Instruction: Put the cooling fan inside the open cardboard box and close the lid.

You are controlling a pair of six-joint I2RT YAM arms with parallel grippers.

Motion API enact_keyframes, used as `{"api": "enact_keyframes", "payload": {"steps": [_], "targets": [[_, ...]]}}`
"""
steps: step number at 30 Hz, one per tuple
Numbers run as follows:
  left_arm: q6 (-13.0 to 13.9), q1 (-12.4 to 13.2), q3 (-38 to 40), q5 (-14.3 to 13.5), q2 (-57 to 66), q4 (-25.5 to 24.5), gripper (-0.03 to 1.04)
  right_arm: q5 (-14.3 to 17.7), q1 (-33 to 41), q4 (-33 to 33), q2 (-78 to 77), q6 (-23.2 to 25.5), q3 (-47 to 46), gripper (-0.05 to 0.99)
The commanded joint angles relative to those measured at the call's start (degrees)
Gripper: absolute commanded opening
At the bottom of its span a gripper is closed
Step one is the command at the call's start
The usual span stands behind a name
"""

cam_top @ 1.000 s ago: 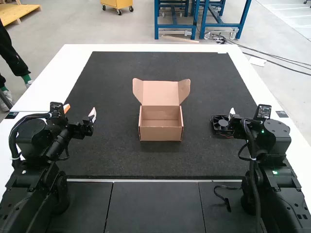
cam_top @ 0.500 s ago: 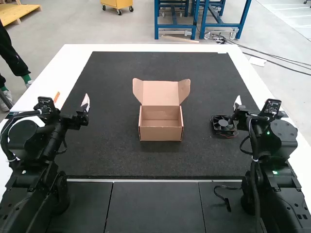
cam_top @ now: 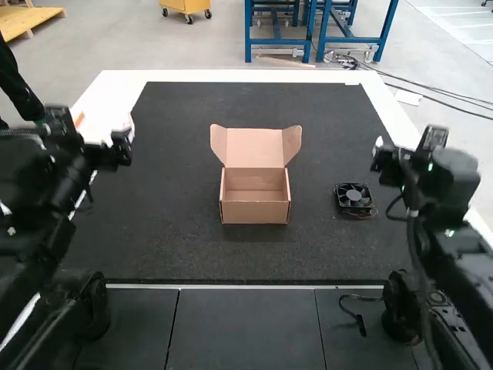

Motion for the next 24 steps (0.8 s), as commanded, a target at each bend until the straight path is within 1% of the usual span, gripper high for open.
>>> {"api": "enact_keyframes", "payload": {"steps": [1, 2, 3, 5, 6, 7, 8, 9, 11, 13, 15, 17, 19, 20, 22, 24], "targets": [[0.45, 0.58, 7.26, -1.18, 4.80, -1.02, 0.97, 1.31, -0.41, -6.77, 3.62, 4.02, 9.58, 0.91], [0.27, 0.49, 9.28, -2.06, 6.29, -1.90, 0.97, 1.31, -0.41, -10.02, 4.77, 4.19, 12.48, 0.91], [0.36, 0.49, 11.48, -3.91, 7.88, -3.40, 0.97, 1.13, -0.41, -12.66, 5.82, 4.28, 14.94, 0.91], [0.36, 0.58, 15.70, -4.61, 11.57, -6.65, 0.97, -0.10, -0.15, -17.67, 7.32, 4.72, 19.42, 0.91], [0.54, 0.58, 18.33, -4.43, 13.59, -9.02, 0.97, -1.60, -0.15, -19.69, 7.75, 4.72, 21.35, 0.91], [0.71, 0.49, 20.71, -1.27, 15.52, -11.75, 0.97, -2.39, 0.03, -21.18, 8.02, 4.72, 22.94, 0.91], [0.62, 0.40, 22.82, 0.84, 17.46, -13.15, 0.97, -2.30, 0.20, -22.77, 8.37, 4.72, 24.08, 0.91], [0.27, 0.05, 24.58, 0.66, 19.30, -14.56, 0.97, -2.21, -0.15, -24.70, 9.25, 4.72, 25.22, 0.91], [0.36, 0.23, 27.91, -1.27, 22.20, -15.00, 0.97, -2.39, -0.15, -29.36, 11.97, 4.72, 27.95, 0.91], [0.45, -0.39, 30.99, -1.36, 25.28, -17.02, 0.97, -2.39, 0.03, -32.79, 14.35, 4.98, 29.62, 0.91], [0.54, -1.53, 33.19, -1.53, 28.53, -19.74, 0.97, -2.39, -0.06, -32.87, 15.93, 6.13, 31.37, 0.91], [2.03, -3.11, 34.16, -1.53, 30.55, -21.24, 0.97, -2.39, -0.15, -33.05, 17.69, 6.04, 33.48, 0.91], [4.58, -4.96, 33.89, -1.62, 31.25, -21.85, 0.97, -3.35, -0.32, -34.54, 20.67, 5.95, 35.42, 0.91], [5.37, -5.92, 33.54, -1.89, 31.43, -21.85, 0.97, -4.06, -0.32, -36.21, 22.17, 5.51, 36.47, 0.91], [6.34, -8.21, 32.13, -2.41, 31.52, -21.85, 0.97, -4.06, -0.32, -38.68, 25.25, 4.72, 38.49, 0.91], [6.78, -10.76, 30.82, -2.41, 31.61, -22.03, 0.97, -4.06, -0.32, -41.31, 28.76, 2.08, 39.90, 0.91]]}}
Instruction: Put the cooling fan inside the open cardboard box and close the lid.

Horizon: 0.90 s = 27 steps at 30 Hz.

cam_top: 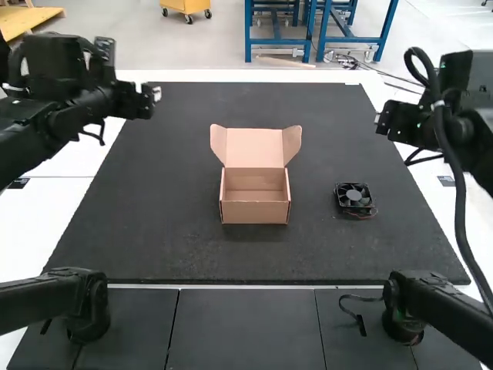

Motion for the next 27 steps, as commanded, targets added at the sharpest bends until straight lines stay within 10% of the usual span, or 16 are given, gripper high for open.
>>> {"api": "enact_keyframes", "payload": {"steps": [1, 12, 21, 27], "targets": [[2.62, -4.14, -1.36, -0.60, -0.98, -0.59, 0.97, -0.95, -0.32, -2.92, 4.70, -4.11, 3.29, 0.91], [-0.28, -16.89, -7.16, -0.95, -2.65, -3.05, 0.97, -3.68, -0.59, -8.45, 18.94, -8.24, 7.33, 0.91], [-1.77, -17.59, -9.89, -0.07, -4.06, -4.72, 0.97, -3.50, -2.96, -11.44, 25.53, -11.06, 7.07, 0.91], [-1.60, -17.68, -8.48, 5.82, -4.15, -10.52, 0.97, -3.59, -6.12, -13.11, 27.99, -14.48, 7.51, 0.90]]}}
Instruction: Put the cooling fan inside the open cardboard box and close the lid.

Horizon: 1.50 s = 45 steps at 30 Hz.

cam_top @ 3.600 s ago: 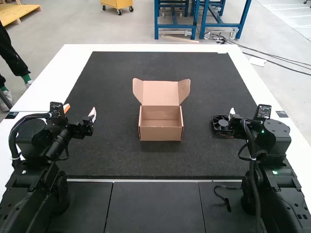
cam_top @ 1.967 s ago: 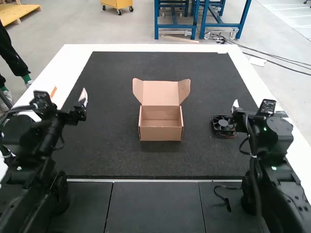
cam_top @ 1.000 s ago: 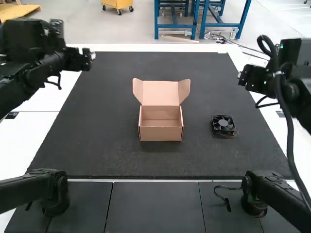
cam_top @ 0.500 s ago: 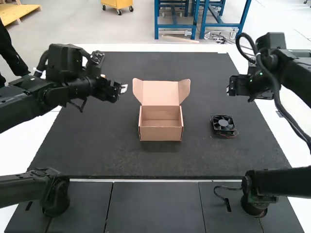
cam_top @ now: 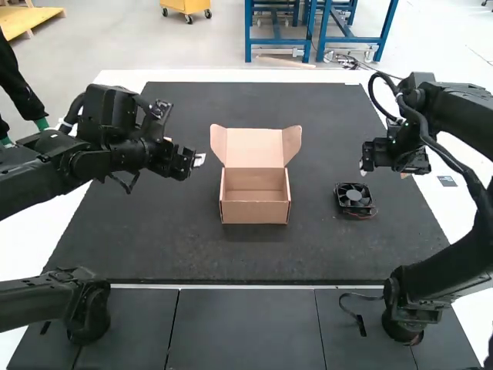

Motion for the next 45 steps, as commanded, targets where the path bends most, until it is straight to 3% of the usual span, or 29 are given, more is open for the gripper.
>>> {"api": "enact_keyframes", "payload": {"steps": [1, 6, 11, 18, 28, 36, 45], "targets": [[-0.42, -0.48, 2.01, 5.56, -1.37, -1.94, 0.97, -0.33, -2.02, -0.28, 0.76, -3.01, 2.11, 0.90], [-0.42, -0.65, 2.10, 9.52, -3.83, -2.99, 0.97, -1.56, -3.95, -0.11, 2.70, -5.65, 1.67, 0.90], [-0.50, -2.41, 1.57, 11.19, -5.86, -2.90, 0.97, -1.65, -5.36, 0.60, 6.30, -9.25, 1.50, 0.90], [-1.73, -4.96, -0.01, 10.05, -6.82, -0.09, 0.97, -2.09, -8.61, 4.02, 12.36, -12.68, 2.11, 0.90], [-1.82, -4.78, -0.62, 8.11, -6.82, 1.31, 0.97, -4.73, -8.70, 7.19, 19.13, -13.12, 4.31, 0.90], [-1.82, -4.87, -0.62, 7.58, -6.82, 2.54, 0.97, -7.28, -8.70, 8.07, 24.84, -9.60, 7.91, 0.90], [-1.65, -4.96, -0.27, 7.58, -6.82, 4.04, 0.97, -7.01, -8.70, 7.98, 28.80, -7.58, 9.76, 0.90]]}}
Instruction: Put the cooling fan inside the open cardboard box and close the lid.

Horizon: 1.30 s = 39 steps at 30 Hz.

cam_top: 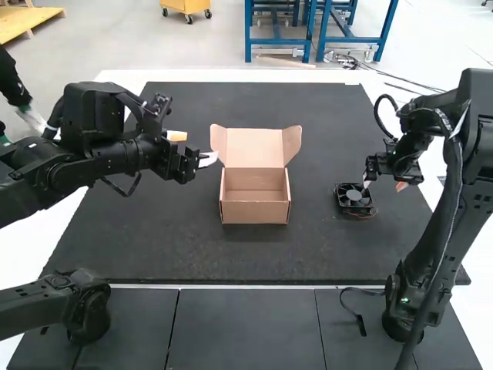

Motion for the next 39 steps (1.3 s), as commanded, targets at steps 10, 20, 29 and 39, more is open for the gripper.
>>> {"api": "enact_keyframes", "payload": {"steps": [10, 20, 29, 39], "targets": [[-0.33, -0.41, 0.65, -0.26, -0.48, 1.31, 0.97, 0.03, -0.04, -0.19, 3.44, 1.36, 1.72, 0.90], [-0.33, -0.33, 1.09, -0.26, -0.48, 1.40, 0.97, 0.91, -0.48, -0.11, 5.37, 1.45, 2.42, 0.90], [-0.33, -0.33, 1.79, -0.26, -0.57, 1.66, 0.97, 1.79, -0.57, -0.11, 7.13, 1.36, 2.42, 0.90], [-0.42, -0.24, 2.32, -0.35, -0.40, 2.19, 0.97, 2.31, -0.31, -0.19, 9.41, 1.27, 2.42, 0.89]]}}
